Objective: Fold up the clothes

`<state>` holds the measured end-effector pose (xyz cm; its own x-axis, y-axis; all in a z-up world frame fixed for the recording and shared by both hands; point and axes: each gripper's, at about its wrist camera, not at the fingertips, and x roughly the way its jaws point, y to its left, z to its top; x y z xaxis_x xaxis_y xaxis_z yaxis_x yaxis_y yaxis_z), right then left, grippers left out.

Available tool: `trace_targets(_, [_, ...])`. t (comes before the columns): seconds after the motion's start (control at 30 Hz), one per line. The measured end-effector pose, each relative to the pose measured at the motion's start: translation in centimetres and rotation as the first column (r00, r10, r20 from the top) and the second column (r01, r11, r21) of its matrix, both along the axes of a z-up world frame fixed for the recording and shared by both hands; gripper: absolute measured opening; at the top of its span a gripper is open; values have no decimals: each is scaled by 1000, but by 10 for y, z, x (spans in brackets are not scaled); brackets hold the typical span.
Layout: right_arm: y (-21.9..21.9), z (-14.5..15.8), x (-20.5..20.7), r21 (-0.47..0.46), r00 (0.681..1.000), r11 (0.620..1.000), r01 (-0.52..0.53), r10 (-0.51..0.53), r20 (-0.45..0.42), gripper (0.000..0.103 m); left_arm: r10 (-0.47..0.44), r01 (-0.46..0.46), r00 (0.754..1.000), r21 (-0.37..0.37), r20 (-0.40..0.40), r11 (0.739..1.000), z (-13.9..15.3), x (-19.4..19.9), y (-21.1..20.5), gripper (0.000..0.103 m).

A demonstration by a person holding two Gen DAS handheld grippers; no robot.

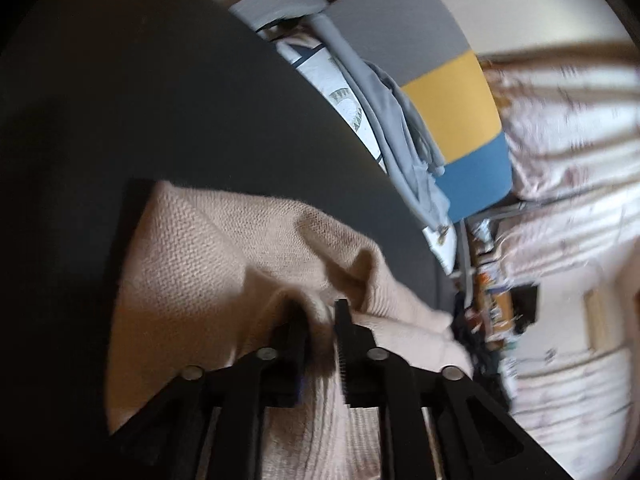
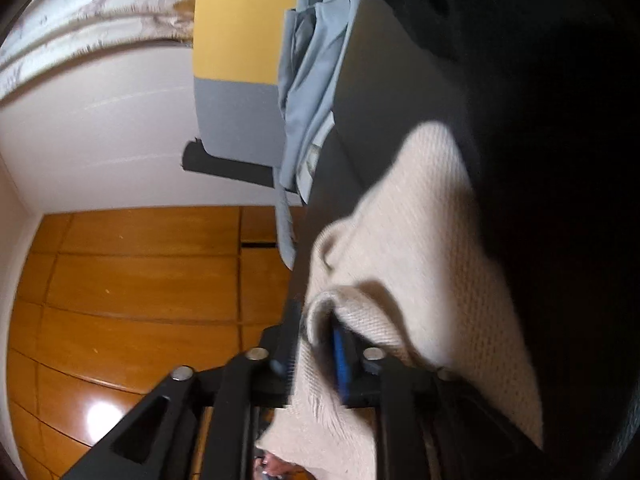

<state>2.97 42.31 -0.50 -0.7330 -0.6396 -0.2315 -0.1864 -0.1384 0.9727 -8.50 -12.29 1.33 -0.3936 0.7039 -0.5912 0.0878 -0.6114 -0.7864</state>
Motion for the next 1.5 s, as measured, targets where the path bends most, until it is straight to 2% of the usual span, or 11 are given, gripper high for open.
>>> trace_targets(0.23, [-8, 7, -24, -91, 990, 991, -99, 107, 89, 31, -21, 23, 1000, 86, -22, 996, 26, -12, 7, 66])
trace_targets(0.47, [9, 2, -49, -250, 999, 968, 35, -26, 39, 34, 85, -105, 993, 262, 86, 959, 16, -34, -5, 81])
trace_targets(0.67, [-8, 16, -49, 2, 987, 989, -145, 145, 71, 34, 67, -101, 986, 222, 155, 970, 3, -28, -16, 81])
trace_targets(0.9, [-35, 50, -40, 309, 934, 883, -354, 353, 63, 34, -118, 94, 987, 191, 113, 977, 4, -1, 5, 84])
trace_targets(1.0, [-41, 63, -46, 350, 921, 860, -372, 388, 26, 18, -168, 156, 982, 125, 91, 980, 10, 1, 15, 77])
trace_targets(1.1, [-48, 77, -51, 391, 906, 835, -386, 424, -10, 8, -192, 186, 978, 74, 86, 980, 20, -8, 23, 21])
trace_targets(1.17, [-52, 85, -55, 418, 894, 818, -394, 447, -32, 8, -179, 173, 980, 70, 82, 982, 27, -19, 24, 16])
trace_targets(1.33, [-27, 102, -101, 314, 960, 925, -214, 259, -108, 8, -49, 38, 997, 164, 64, 986, 40, -53, 15, 17])
trace_targets(1.4, [-11, 99, -115, 302, 983, 945, -123, 159, -96, 9, 49, -60, 997, 207, 59, 976, 38, -67, 2, 33])
trace_targets(1.43, [-4, 96, -120, 316, 991, 946, -77, 107, -80, 12, 96, -108, 993, 194, 72, 975, 36, -71, -2, 61])
trace_targets(1.5, [8, 86, -126, 372, 1000, 928, -1, 9, -19, 31, 188, -203, 977, 169, 97, 965, 31, -79, -11, 88])
